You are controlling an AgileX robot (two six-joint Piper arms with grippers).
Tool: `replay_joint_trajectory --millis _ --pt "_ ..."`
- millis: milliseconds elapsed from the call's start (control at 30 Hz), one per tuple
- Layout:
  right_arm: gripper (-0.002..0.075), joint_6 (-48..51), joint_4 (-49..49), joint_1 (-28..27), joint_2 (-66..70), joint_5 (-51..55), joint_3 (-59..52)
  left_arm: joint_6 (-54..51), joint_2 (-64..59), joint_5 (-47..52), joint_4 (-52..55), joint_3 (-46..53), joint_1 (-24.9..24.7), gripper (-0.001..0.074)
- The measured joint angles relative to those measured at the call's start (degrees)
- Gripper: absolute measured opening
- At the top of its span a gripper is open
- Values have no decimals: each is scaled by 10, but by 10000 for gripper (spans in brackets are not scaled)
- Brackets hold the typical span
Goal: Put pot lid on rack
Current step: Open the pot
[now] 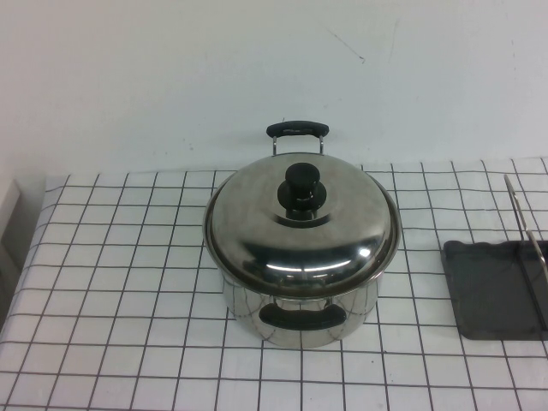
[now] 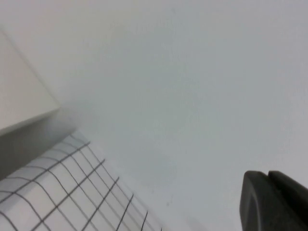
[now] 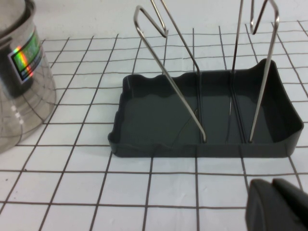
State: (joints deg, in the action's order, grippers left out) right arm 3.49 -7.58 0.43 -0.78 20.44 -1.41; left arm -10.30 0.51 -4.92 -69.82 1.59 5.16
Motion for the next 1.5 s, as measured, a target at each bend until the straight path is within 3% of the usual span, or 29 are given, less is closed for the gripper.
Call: replay_joint_trajectory --millis 233,433,533,667,800,867,1067,1133,1233,1500 --pt "-3 0 0 0 0 0 0 -127 -20 218 71 -84 0 -3" --pt "-3 0 0 0 0 0 0 -275 -142 323 80 -209 0 -3" --pt "-3 0 0 0 0 0 0 -290 -185 340 117 -256 0 -3" --pt "-3 0 0 0 0 0 0 -177 -213 330 264 -302 -24 -3" --pt "-3 0 0 0 0 0 0 13 -217 291 503 -312 -99 34" --pt "-3 0 0 0 0 0 0 120 -217 257 612 -311 -146 93" --pt "-3 0 0 0 0 0 0 409 -270 133 892 -307 -305 410" --pt "-3 0 0 0 0 0 0 433 -321 97 928 -307 -353 468" --pt "-3 0 0 0 0 0 0 418 -412 49 937 -314 -391 495" --pt "-3 0 0 0 0 0 0 377 -642 -76 928 -382 -403 504"
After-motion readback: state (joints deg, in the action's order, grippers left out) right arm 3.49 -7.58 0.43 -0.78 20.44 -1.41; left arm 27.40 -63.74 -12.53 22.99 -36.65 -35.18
